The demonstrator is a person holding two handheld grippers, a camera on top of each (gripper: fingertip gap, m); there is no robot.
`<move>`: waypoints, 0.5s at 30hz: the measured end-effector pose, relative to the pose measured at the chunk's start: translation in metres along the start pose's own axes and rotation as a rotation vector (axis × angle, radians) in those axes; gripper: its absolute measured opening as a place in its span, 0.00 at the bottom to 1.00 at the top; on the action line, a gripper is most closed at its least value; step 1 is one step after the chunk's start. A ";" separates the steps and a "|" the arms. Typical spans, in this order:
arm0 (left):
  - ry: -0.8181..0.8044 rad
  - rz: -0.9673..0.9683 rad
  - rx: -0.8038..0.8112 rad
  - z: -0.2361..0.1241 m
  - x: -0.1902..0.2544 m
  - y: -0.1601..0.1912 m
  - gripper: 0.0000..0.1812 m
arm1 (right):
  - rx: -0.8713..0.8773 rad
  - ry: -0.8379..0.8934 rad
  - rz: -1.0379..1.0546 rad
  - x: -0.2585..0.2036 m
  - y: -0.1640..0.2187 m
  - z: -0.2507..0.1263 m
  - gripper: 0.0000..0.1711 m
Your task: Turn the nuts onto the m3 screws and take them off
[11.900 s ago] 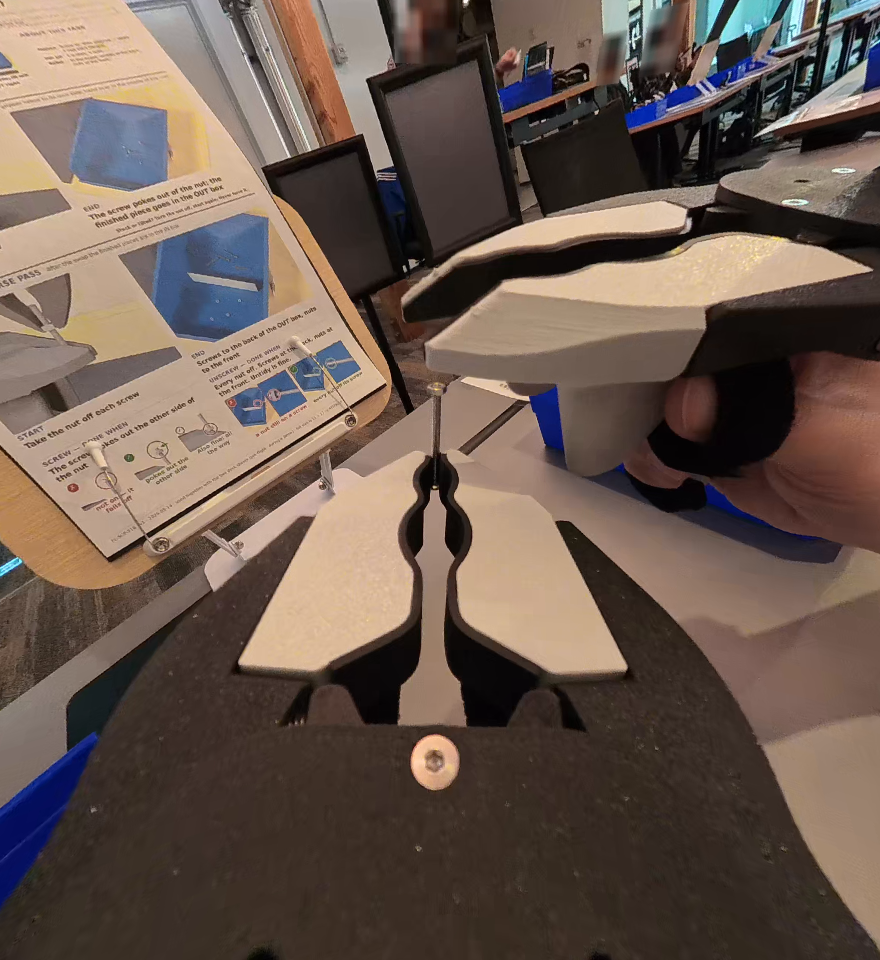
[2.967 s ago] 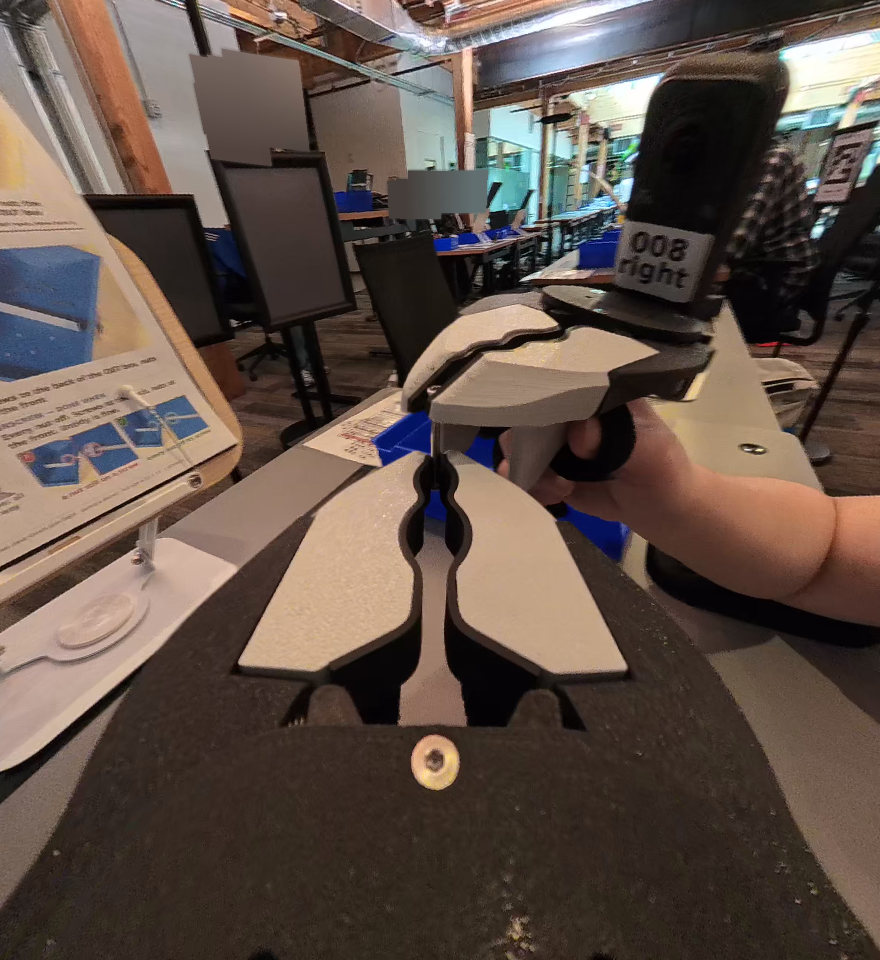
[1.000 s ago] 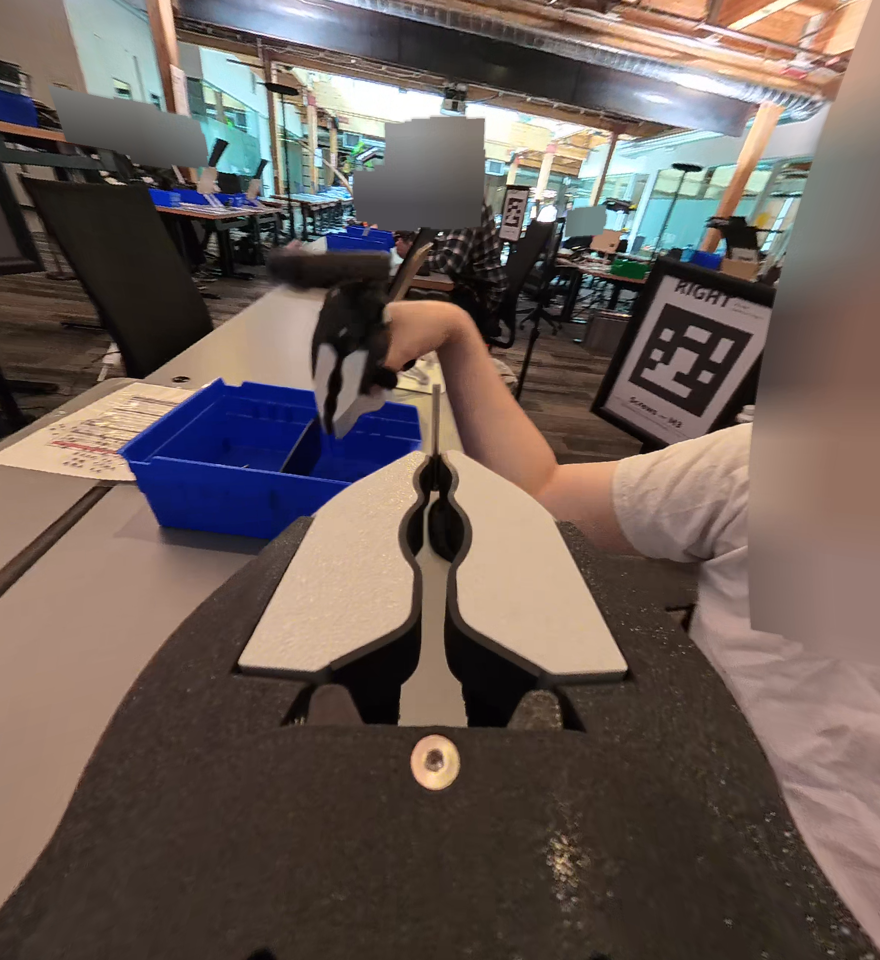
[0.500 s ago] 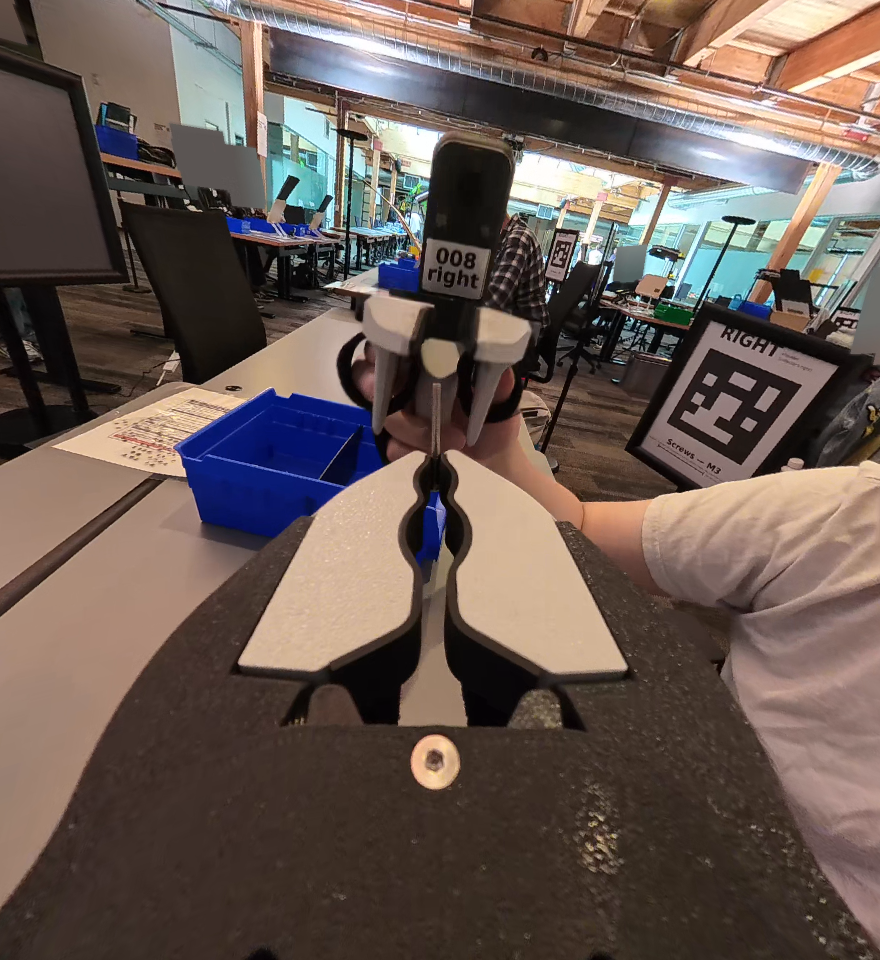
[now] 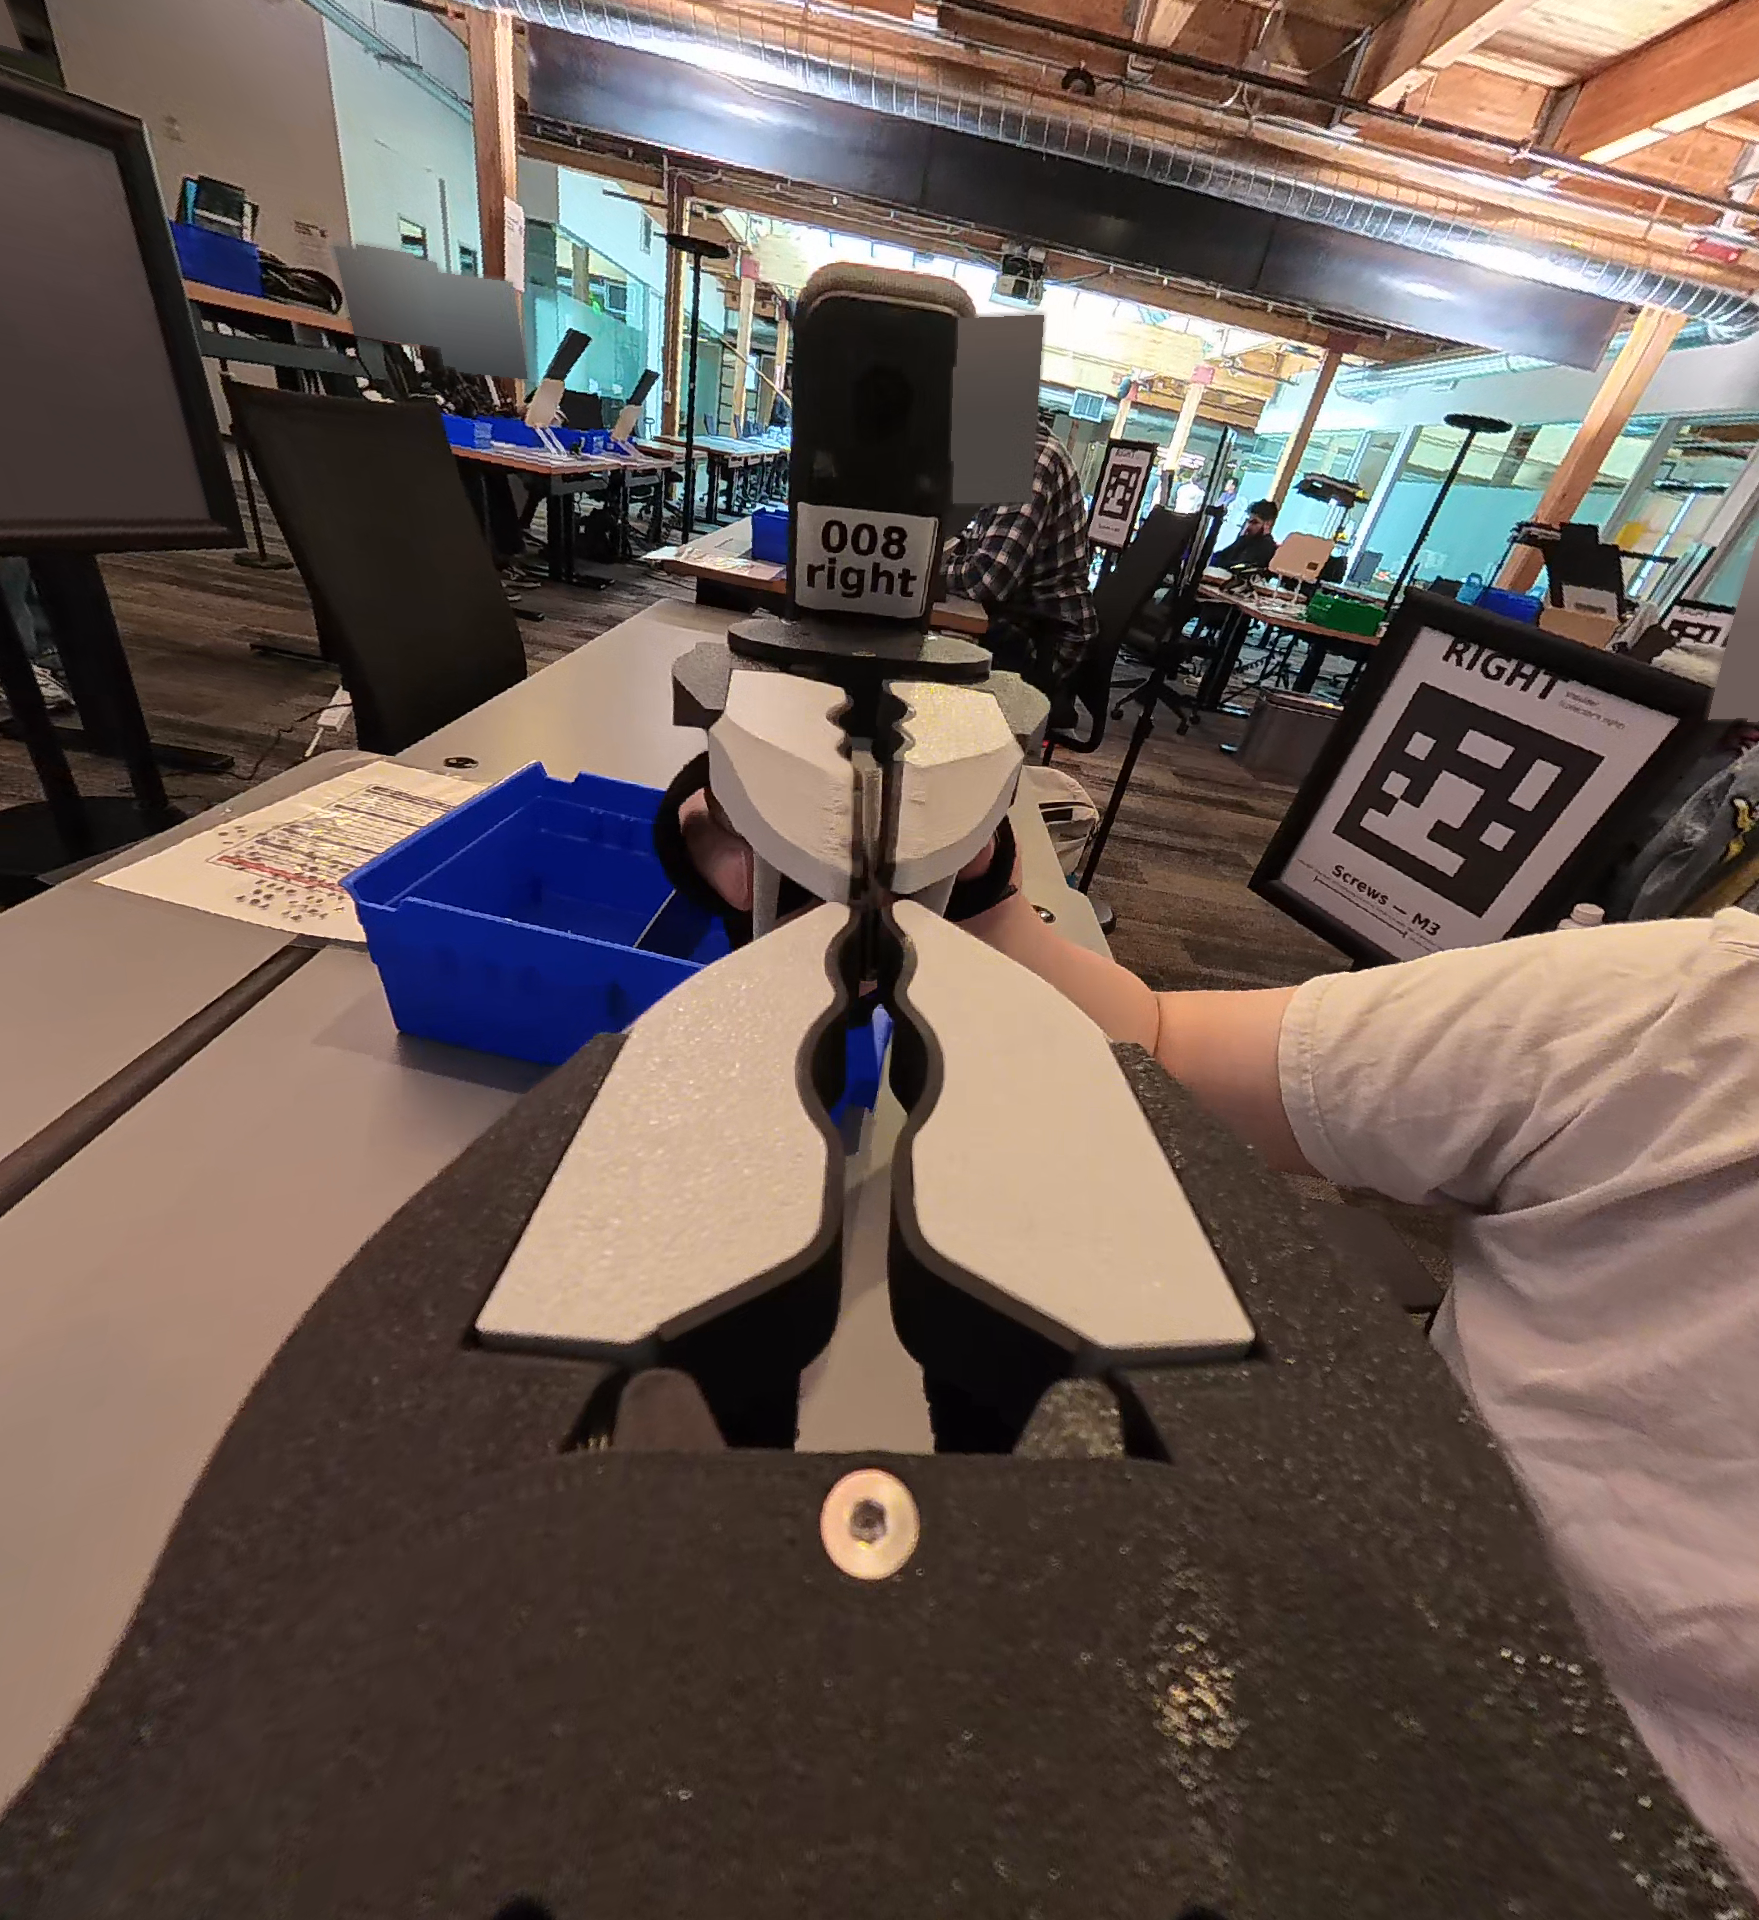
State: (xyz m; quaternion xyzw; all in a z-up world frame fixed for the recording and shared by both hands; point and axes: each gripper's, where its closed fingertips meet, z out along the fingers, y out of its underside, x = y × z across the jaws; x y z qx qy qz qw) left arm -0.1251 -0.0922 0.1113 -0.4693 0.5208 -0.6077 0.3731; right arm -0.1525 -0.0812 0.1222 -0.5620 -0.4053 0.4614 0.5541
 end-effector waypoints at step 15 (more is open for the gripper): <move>-0.080 -0.046 0.022 -0.016 -0.017 -0.010 0.14 | 0.028 0.429 0.259 0.107 -0.009 -0.178 0.02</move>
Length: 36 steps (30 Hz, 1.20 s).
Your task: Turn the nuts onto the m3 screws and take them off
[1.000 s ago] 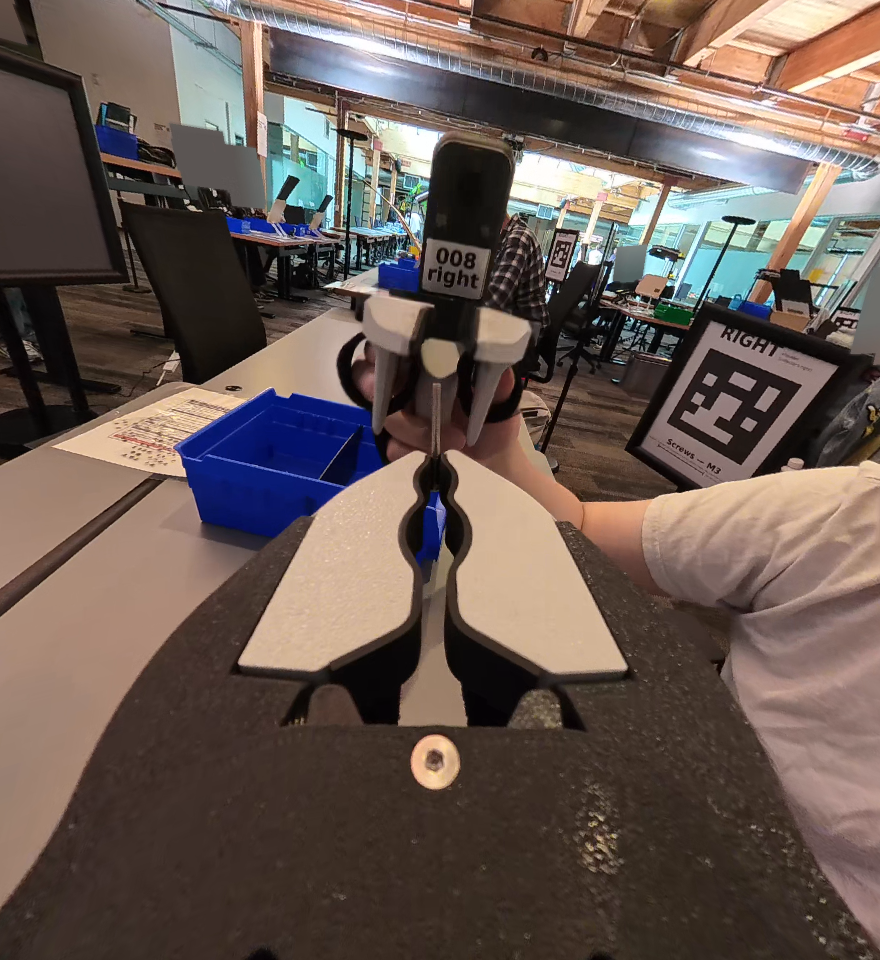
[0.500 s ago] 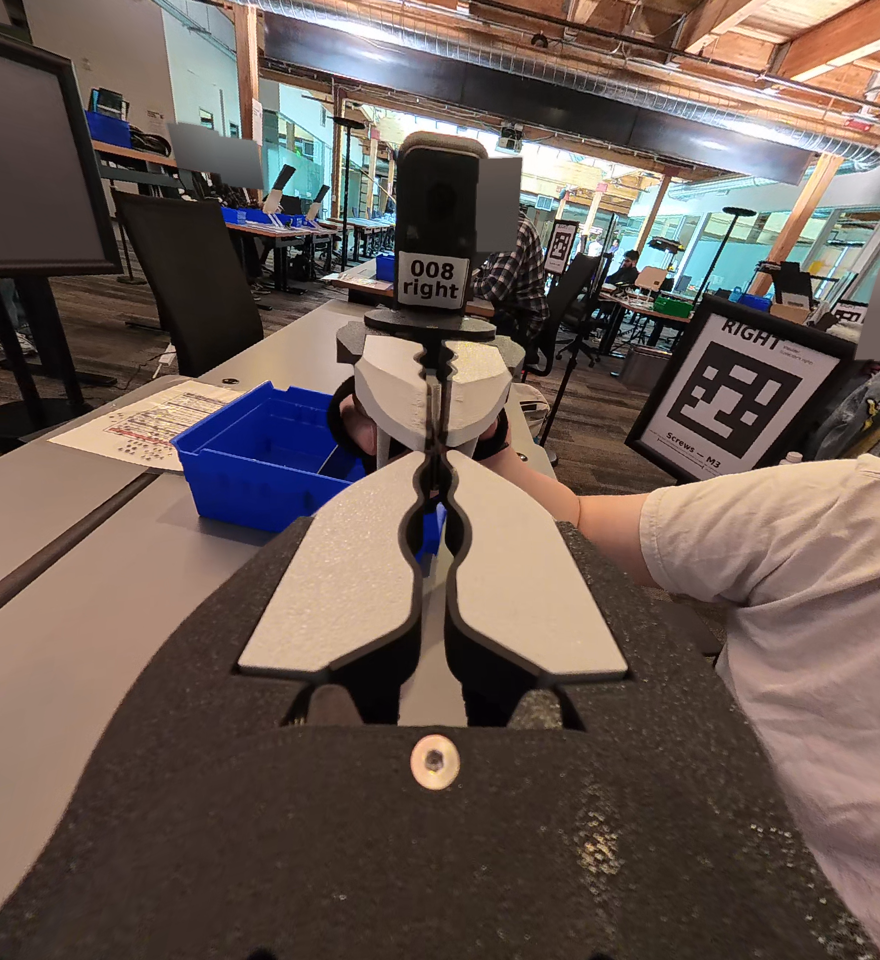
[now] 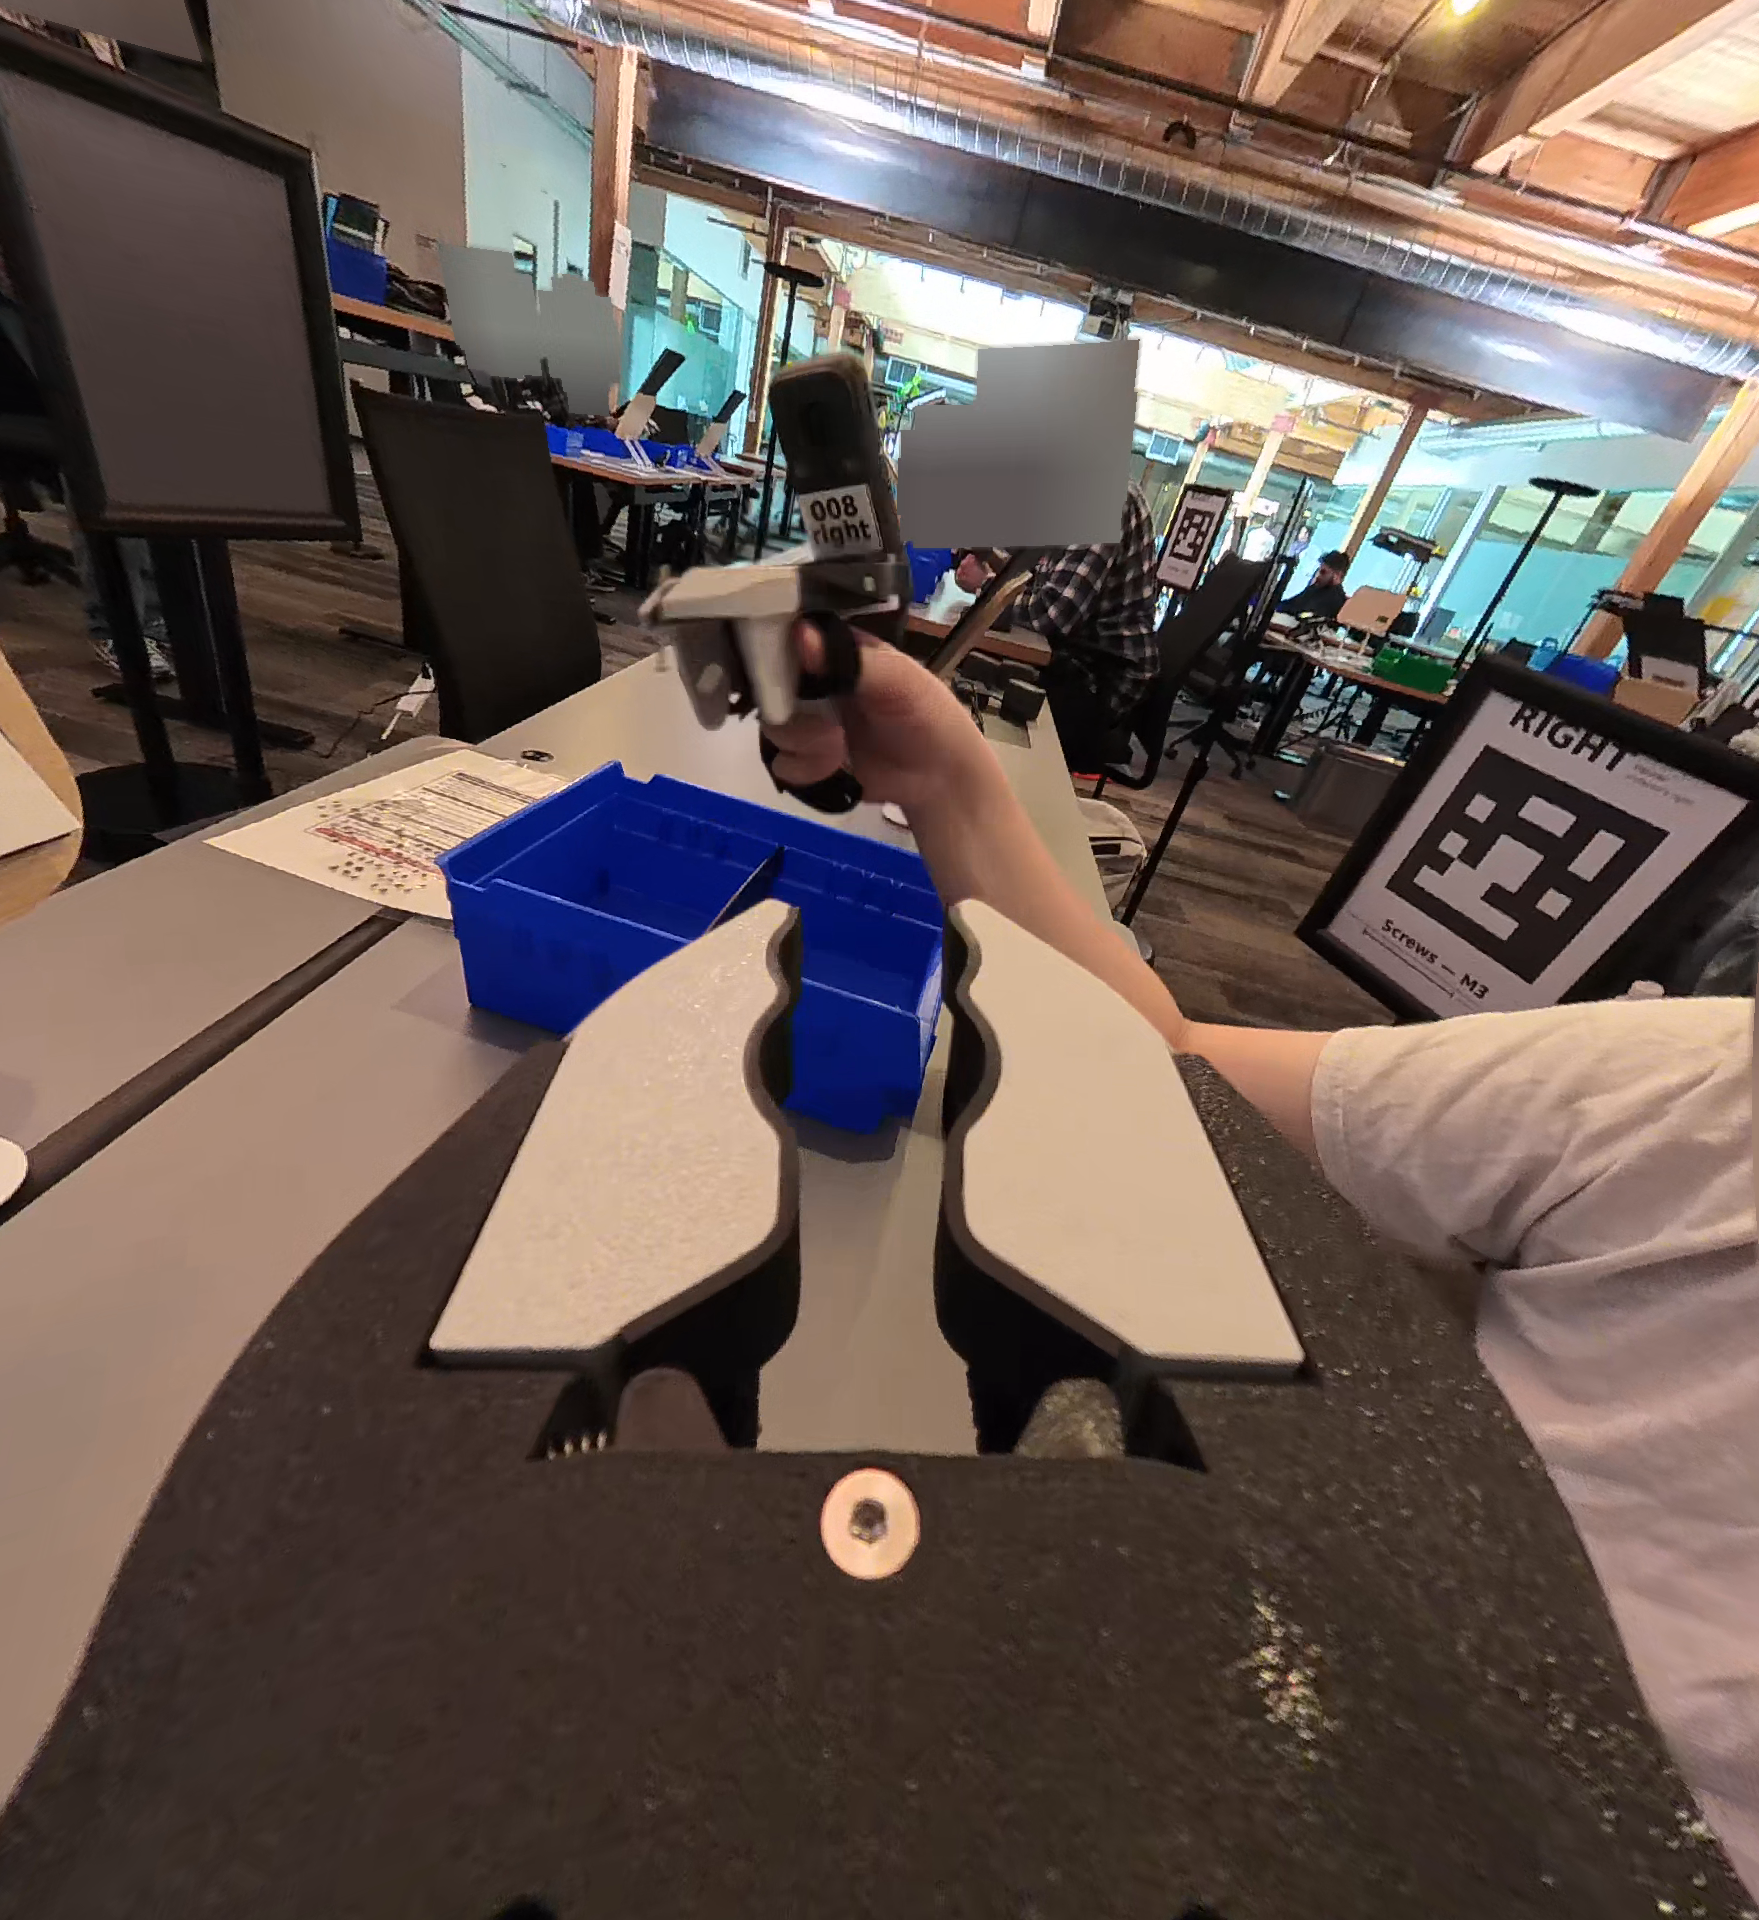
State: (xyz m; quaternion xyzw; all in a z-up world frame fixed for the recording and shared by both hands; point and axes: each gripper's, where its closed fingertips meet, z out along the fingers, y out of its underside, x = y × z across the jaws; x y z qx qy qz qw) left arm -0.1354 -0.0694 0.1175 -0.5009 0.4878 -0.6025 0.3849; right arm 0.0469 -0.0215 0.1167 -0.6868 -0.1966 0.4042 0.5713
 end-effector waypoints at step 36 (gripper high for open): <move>-0.282 0.110 -0.222 -0.034 -0.034 0.009 0.13 | -0.618 0.987 -0.167 0.147 0.062 -0.165 0.12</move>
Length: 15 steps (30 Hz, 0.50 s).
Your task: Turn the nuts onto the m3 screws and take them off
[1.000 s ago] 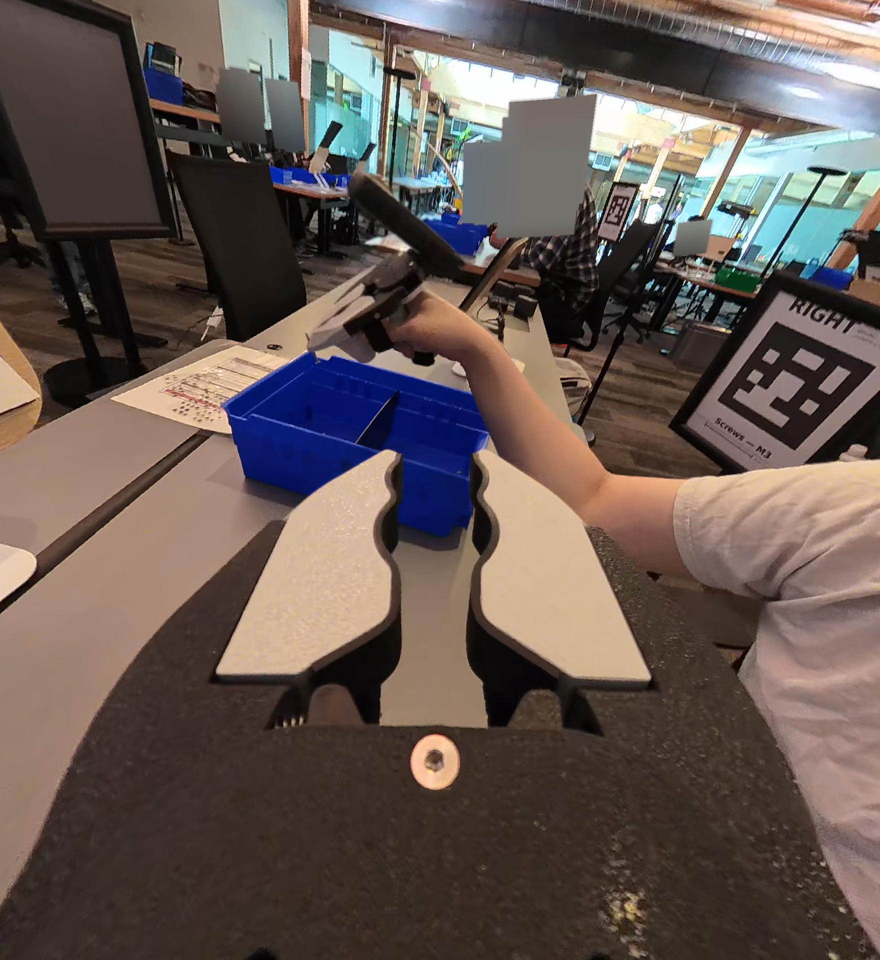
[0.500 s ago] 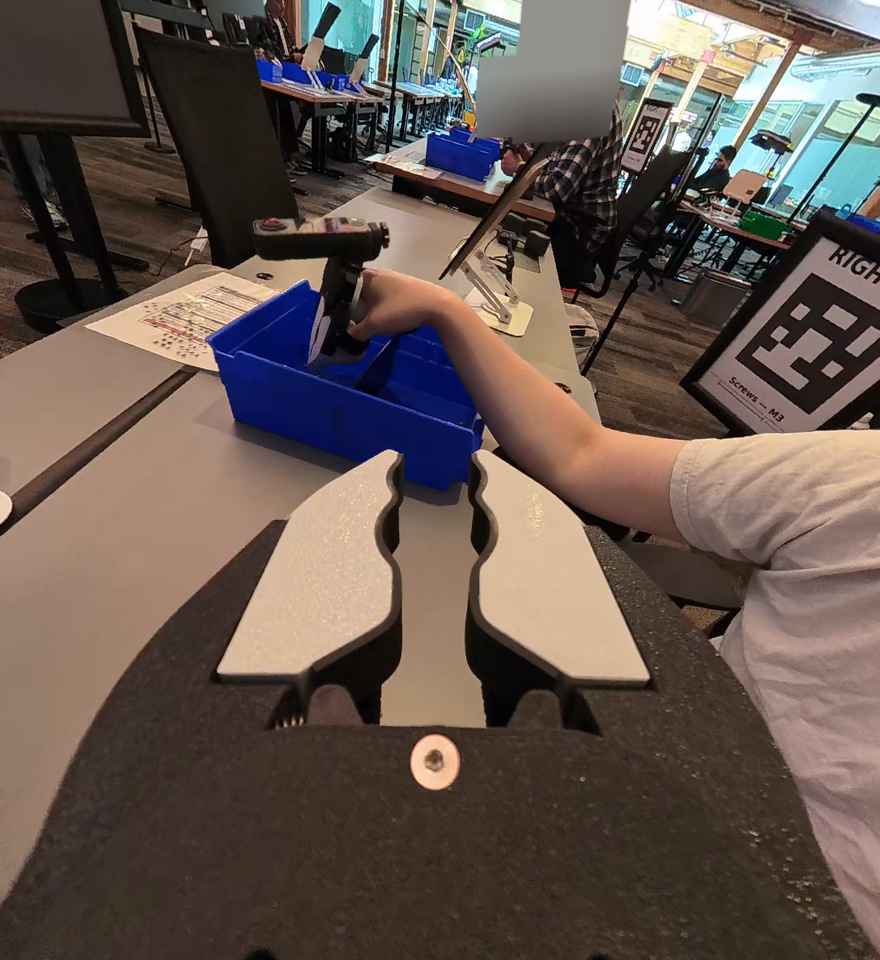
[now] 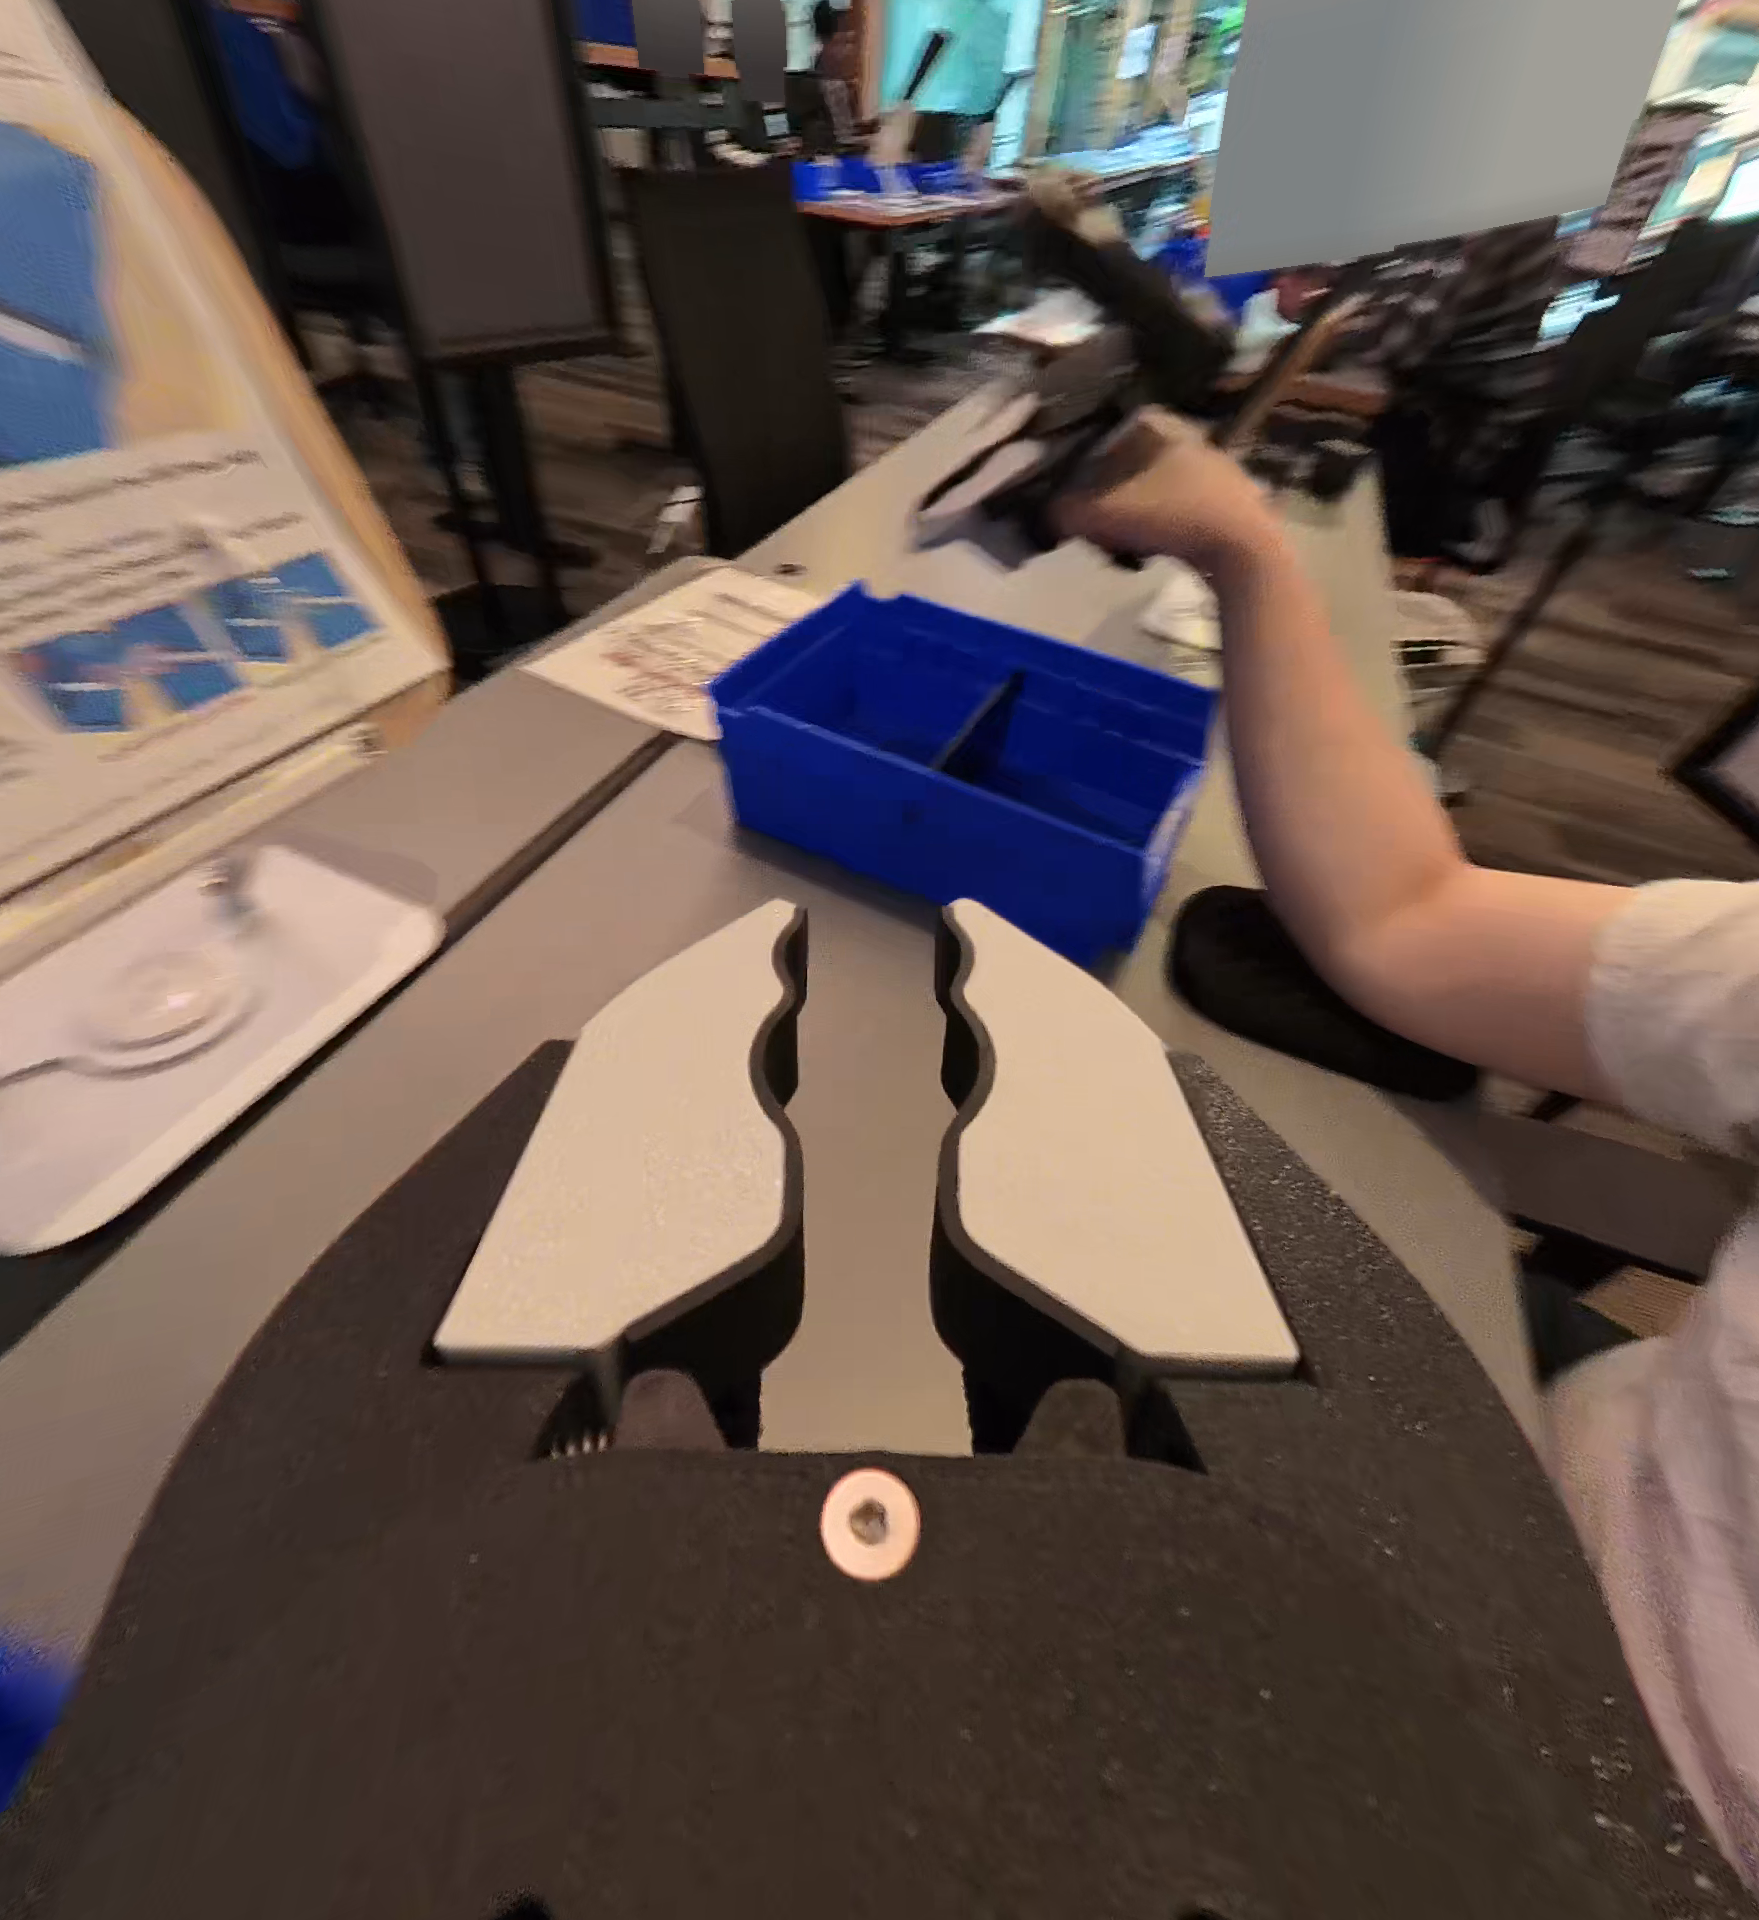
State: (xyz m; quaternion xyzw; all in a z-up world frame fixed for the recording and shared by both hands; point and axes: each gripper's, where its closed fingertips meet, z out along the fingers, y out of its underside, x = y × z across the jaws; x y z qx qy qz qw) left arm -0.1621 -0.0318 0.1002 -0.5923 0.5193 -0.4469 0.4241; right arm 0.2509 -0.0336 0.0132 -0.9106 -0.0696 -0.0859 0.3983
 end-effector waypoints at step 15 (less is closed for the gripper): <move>-1.072 -0.461 -0.405 -0.262 -0.161 0.113 0.28 | -0.405 -0.062 0.384 0.042 0.139 0.005 0.25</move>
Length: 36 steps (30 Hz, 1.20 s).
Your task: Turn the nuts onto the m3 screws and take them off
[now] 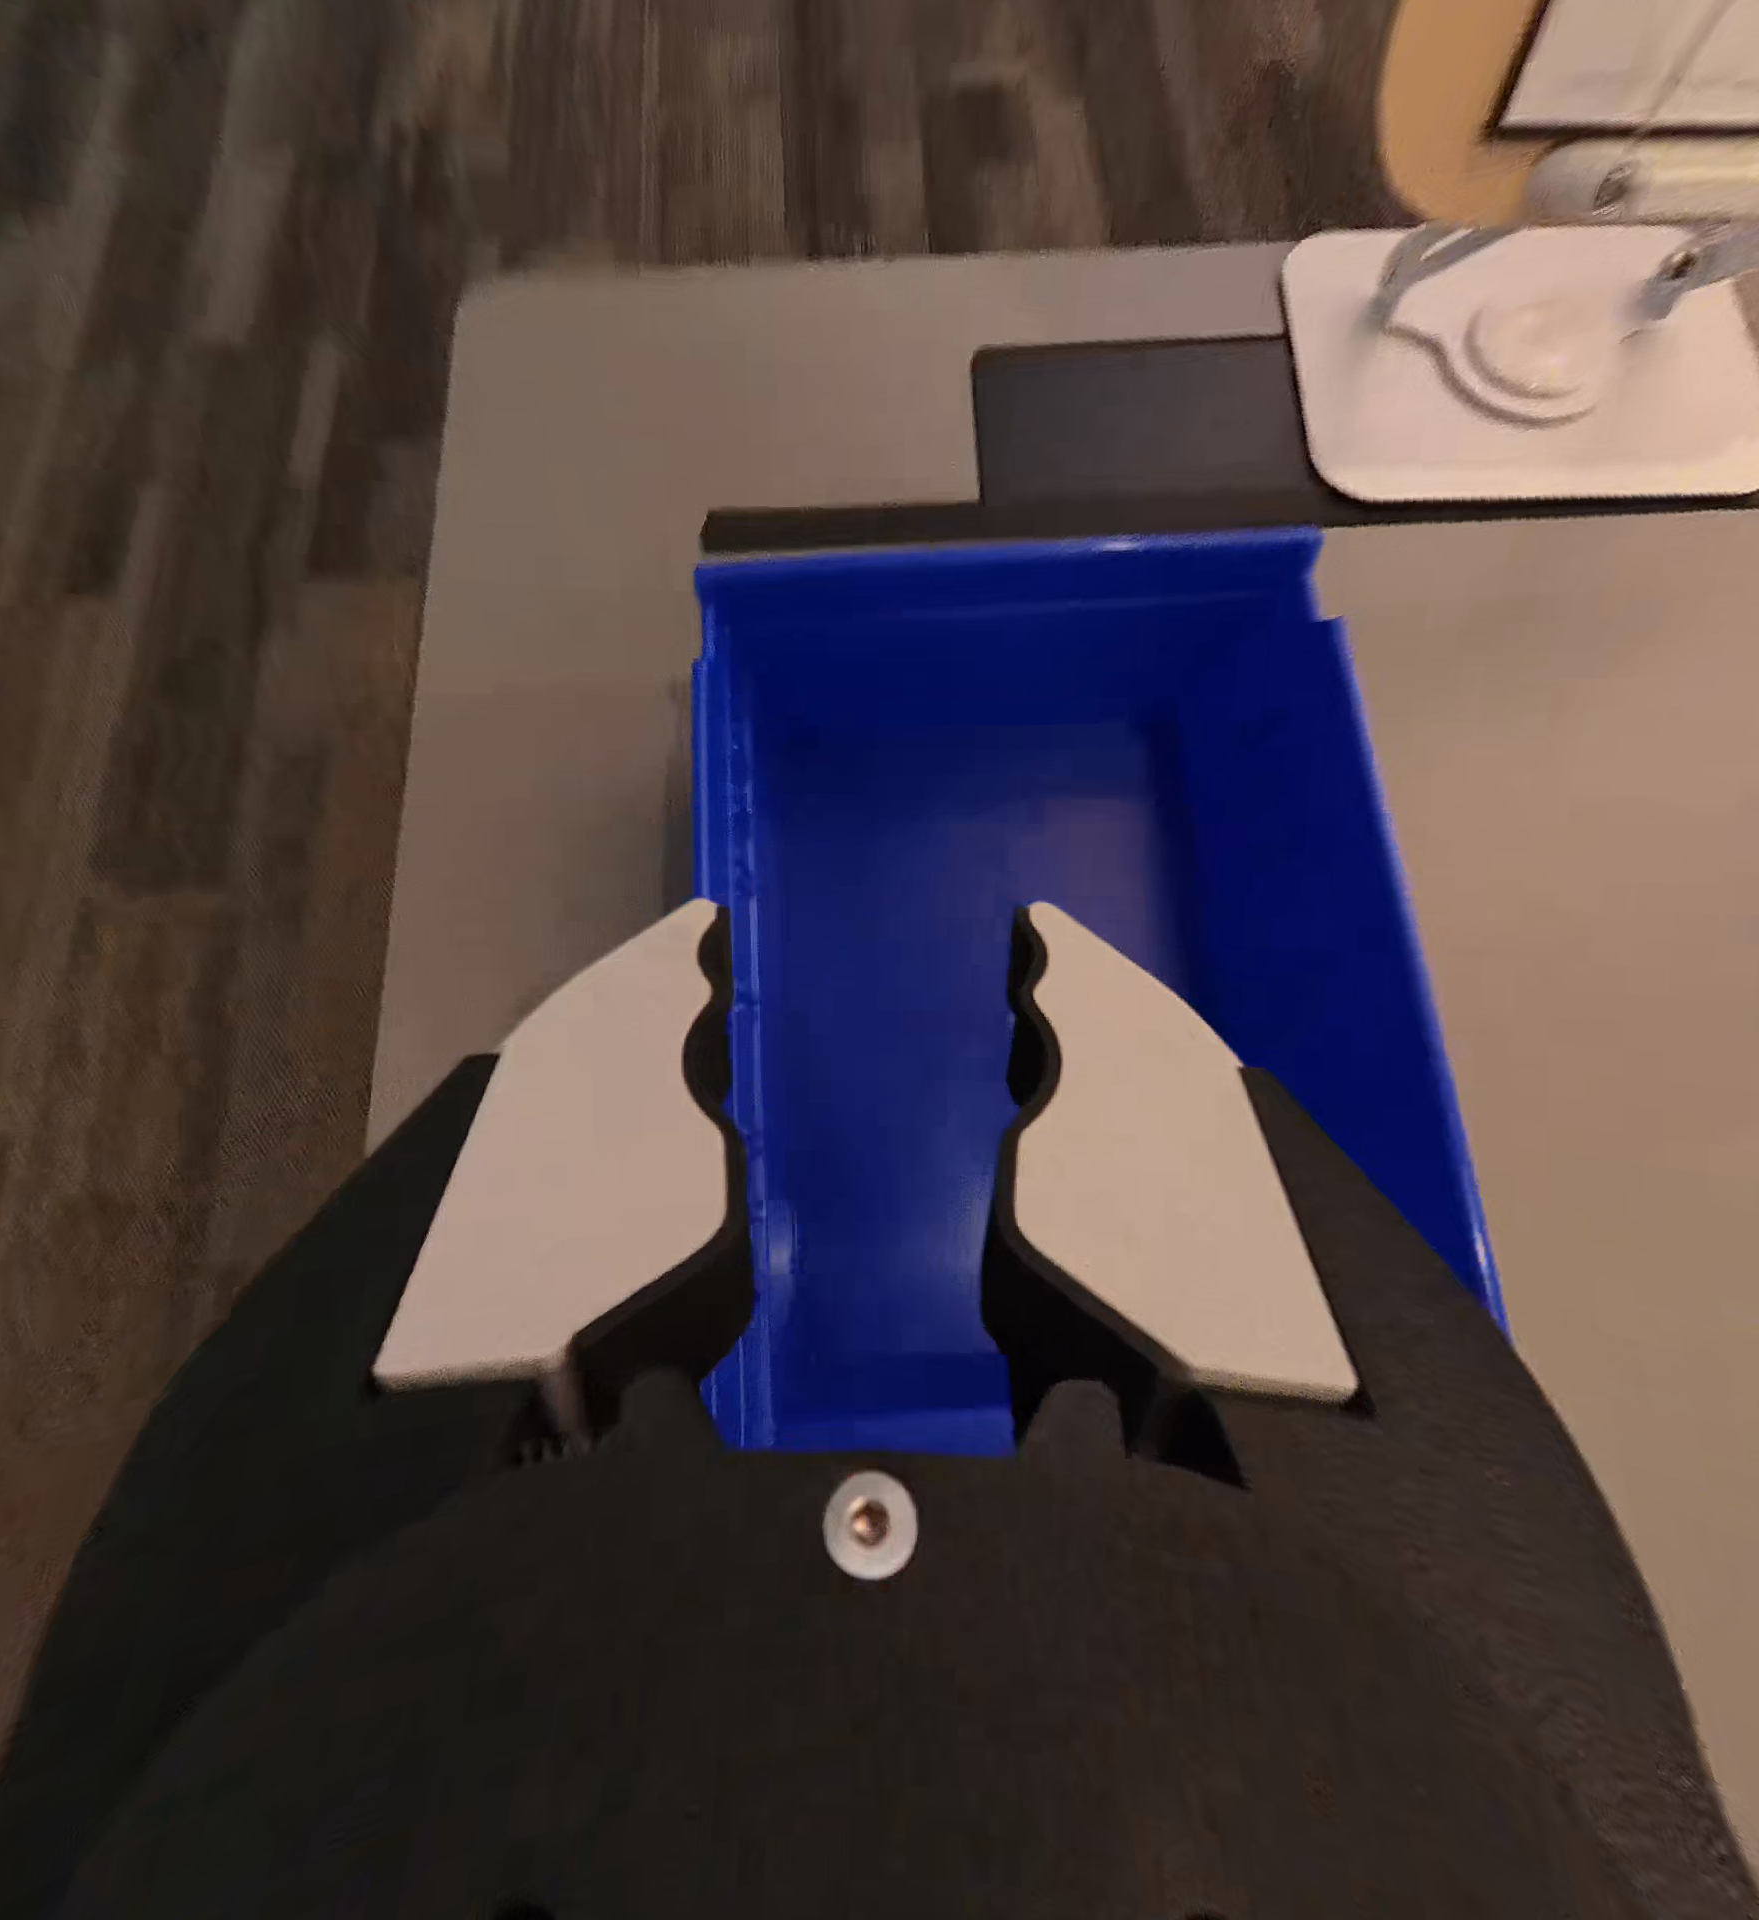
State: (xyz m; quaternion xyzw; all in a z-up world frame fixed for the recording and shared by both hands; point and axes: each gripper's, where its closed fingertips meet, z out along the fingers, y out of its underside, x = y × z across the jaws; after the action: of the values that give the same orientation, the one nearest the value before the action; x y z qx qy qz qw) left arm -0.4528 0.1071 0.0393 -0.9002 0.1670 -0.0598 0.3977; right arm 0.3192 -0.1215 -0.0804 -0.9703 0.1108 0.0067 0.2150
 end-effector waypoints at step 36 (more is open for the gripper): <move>-0.043 -0.161 -0.613 0.082 -0.052 0.120 0.26 | -0.314 -0.154 0.092 -0.023 0.056 0.022 0.13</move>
State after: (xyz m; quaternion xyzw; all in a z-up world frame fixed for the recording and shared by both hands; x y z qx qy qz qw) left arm -0.5123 0.1067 -0.1035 -0.9895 0.0971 -0.0191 0.1054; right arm 0.2854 -0.1573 -0.1220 -0.9825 0.1357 0.1080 0.0683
